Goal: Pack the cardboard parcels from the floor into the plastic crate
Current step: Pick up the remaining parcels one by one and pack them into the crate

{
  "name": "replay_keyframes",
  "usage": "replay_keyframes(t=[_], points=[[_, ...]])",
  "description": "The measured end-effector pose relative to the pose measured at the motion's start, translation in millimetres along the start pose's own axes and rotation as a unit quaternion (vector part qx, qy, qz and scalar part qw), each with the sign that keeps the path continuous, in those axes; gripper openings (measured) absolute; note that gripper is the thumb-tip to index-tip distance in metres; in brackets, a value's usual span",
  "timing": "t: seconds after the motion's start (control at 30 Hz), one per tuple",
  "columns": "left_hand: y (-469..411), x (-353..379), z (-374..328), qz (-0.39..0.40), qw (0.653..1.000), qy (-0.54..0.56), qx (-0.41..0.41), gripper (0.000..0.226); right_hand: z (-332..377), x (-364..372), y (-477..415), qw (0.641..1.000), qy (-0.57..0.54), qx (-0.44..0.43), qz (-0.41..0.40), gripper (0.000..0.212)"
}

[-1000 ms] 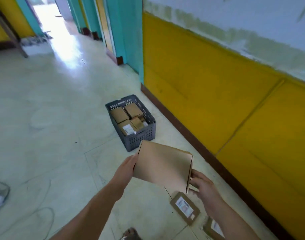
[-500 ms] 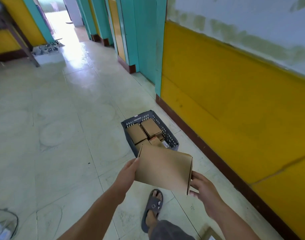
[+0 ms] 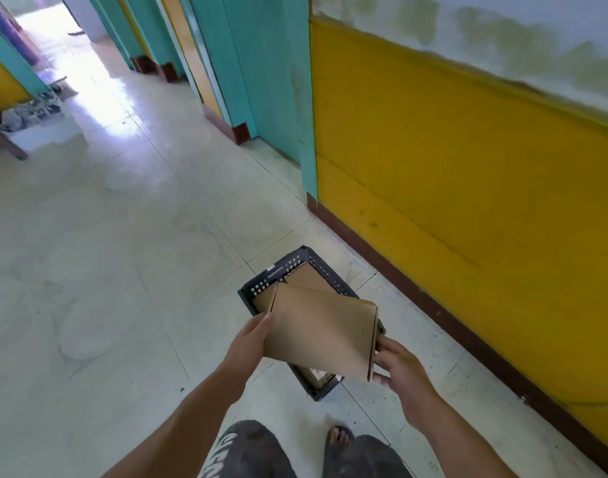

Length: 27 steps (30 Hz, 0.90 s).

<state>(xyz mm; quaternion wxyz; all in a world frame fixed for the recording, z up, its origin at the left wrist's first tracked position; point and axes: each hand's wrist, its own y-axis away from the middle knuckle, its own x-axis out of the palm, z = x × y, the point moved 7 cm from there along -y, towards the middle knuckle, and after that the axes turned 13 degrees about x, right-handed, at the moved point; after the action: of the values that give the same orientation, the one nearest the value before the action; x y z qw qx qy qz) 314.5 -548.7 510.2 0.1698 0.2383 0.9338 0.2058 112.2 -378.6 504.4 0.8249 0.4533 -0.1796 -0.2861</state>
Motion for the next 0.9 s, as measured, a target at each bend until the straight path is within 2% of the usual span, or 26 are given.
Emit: replay_keyframes(t=[0.13, 0.23, 0.43, 0.5, 0.67, 0.8, 0.9], points=[[-73.9, -8.4, -11.5, 0.032, 0.999, -0.026, -0.006, 0.044, 32.1, 18.0, -35.9, 0.998, -0.031, 0.013, -0.044, 0.037], [-128.1, -11.7, -15.1, 0.111, 0.990, -0.082, -0.003, 0.052, 45.4, 40.8, -61.1, 0.994, -0.058, 0.032, -0.084, 0.036], [-244.4, -37.4, -6.9, 0.259, 0.949, -0.179, -0.019, 0.062, 45.2, 116.3, -117.7, 0.961, -0.165, 0.110, -0.192, 0.036], [-277.3, -50.5, -2.3, 0.309, 0.927, -0.214, -0.012, 0.051, 43.4, 147.8, -132.7, 0.949, -0.181, 0.141, -0.216, 0.036], [-342.1, -63.4, -6.8, 0.364, 0.901, -0.233, -0.028, 0.055, 34.5, 193.3, -181.1, 0.935, -0.200, 0.156, -0.249, 0.039], [-387.9, -52.6, 24.2, 0.398, 0.881, -0.253, -0.048, 0.083, 45.5, 199.0, -214.7, 0.921, -0.214, 0.176, -0.273, 0.034], [-425.2, -32.6, 61.3, 0.408, 0.875, -0.256, -0.055, 0.069, 34.6, 190.2, -263.4, 0.924, -0.198, 0.183, -0.270, 0.040]])
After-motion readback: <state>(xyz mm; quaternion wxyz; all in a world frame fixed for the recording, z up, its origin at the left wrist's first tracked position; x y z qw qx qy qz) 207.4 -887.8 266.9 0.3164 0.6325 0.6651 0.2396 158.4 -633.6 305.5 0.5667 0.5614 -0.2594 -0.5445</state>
